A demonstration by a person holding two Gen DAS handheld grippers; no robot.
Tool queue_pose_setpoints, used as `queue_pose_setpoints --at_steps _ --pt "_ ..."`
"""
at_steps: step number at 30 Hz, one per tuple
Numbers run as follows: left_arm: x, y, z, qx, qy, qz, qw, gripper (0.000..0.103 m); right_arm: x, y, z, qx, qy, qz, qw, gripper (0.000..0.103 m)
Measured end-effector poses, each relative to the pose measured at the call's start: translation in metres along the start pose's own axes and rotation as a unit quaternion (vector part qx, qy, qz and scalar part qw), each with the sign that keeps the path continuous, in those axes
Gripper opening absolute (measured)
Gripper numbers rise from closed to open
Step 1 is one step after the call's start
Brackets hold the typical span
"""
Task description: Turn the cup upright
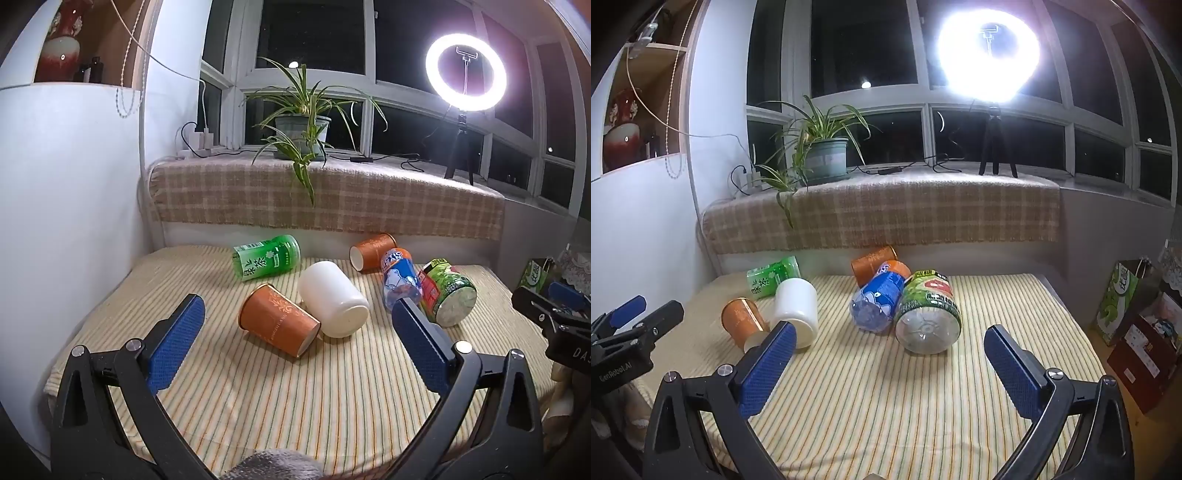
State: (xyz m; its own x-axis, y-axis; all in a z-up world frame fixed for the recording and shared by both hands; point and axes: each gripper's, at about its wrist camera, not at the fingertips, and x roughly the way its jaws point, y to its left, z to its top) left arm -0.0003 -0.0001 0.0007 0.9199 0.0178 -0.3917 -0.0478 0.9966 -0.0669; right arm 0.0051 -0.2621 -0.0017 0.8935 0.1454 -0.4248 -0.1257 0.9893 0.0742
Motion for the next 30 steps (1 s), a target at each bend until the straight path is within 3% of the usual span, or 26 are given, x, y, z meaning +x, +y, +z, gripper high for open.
queue_pose_setpoints --at_steps 30 --pt "-0.011 -0.003 0.015 0.004 -0.004 0.007 1.0 0.103 -0.004 -0.006 0.01 0.003 0.009 0.004 1.0 0.103"
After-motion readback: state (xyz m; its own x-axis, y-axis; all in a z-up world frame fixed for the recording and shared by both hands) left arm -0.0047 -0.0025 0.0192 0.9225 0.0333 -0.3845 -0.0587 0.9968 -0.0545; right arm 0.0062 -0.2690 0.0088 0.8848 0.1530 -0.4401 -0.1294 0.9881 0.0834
